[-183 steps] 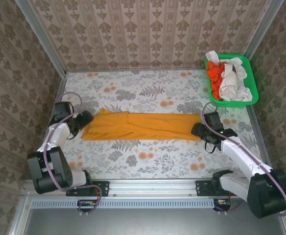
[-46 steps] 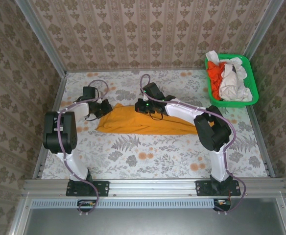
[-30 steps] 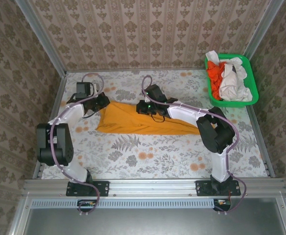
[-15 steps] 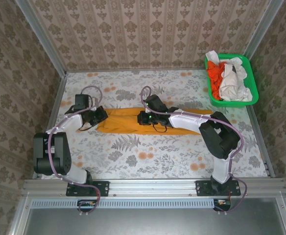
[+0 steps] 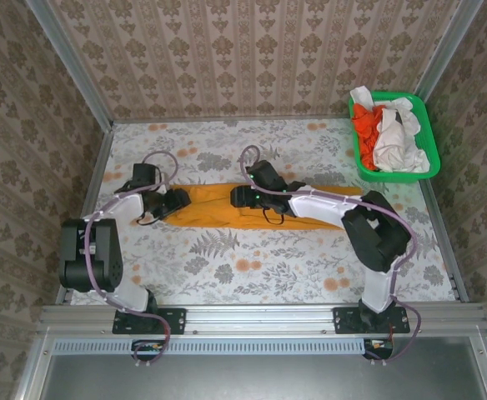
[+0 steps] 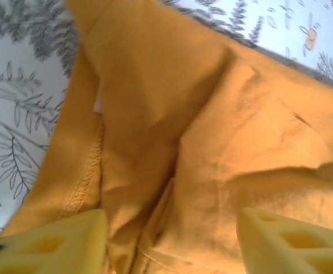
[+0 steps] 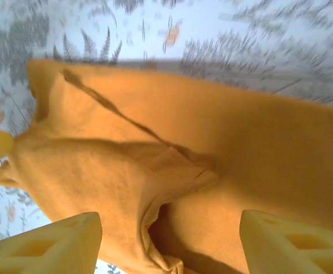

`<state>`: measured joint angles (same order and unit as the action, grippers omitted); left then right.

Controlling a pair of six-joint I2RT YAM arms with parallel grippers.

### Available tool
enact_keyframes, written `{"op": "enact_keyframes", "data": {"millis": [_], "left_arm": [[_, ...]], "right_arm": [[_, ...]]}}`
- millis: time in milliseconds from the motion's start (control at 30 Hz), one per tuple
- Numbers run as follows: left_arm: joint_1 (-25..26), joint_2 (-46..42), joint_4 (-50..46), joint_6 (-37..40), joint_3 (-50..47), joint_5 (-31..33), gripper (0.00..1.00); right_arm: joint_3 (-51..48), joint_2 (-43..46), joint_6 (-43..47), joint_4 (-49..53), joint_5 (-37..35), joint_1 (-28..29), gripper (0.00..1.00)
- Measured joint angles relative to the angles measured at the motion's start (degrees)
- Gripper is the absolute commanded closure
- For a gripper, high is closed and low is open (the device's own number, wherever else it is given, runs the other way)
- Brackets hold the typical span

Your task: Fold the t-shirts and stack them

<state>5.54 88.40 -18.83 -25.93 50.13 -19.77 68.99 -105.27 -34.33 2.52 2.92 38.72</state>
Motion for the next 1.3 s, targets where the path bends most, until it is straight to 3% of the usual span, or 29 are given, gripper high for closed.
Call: {"op": "enact_keyframes", "data": {"millis": [100,333,500,633,900,1300], "left_arm": [[4.4,-1.2,-1.7,0.4,3.4,2.8,0.09],[13.9,0.4,1.2,-1.4,7.0,4.2,0.08],[14.1,8.8,4.4,-3.3,7.0,2.9,0.08],[11.7,12.1,6.1,-4.0,7.6,0.7,0.08],[6.1,18.9,5.5,-3.4,15.6,-3.1,0.07],[2.9,30.9,2.0,-0.5,33.0,-2.7,0.04]], "right_arm": [[-0.1,3.4,1.0,0.5,-2.8,-0.8,0.31],[-4.7,6.6,-1.0,1.8,-5.8,-8.9,0.32],[-9.4,6.8,-3.5,4.9,-6.2,-16.8,0.33],[-10.8,6.8,-4.6,7.6,-6.9,-19.1,0.34],[-15.7,6.8,-7.6,8.0,-3.9,-18.3,0.34],[-16.7,7.0,-10.8,4.9,-3.3,-5.8,0.34]]}}
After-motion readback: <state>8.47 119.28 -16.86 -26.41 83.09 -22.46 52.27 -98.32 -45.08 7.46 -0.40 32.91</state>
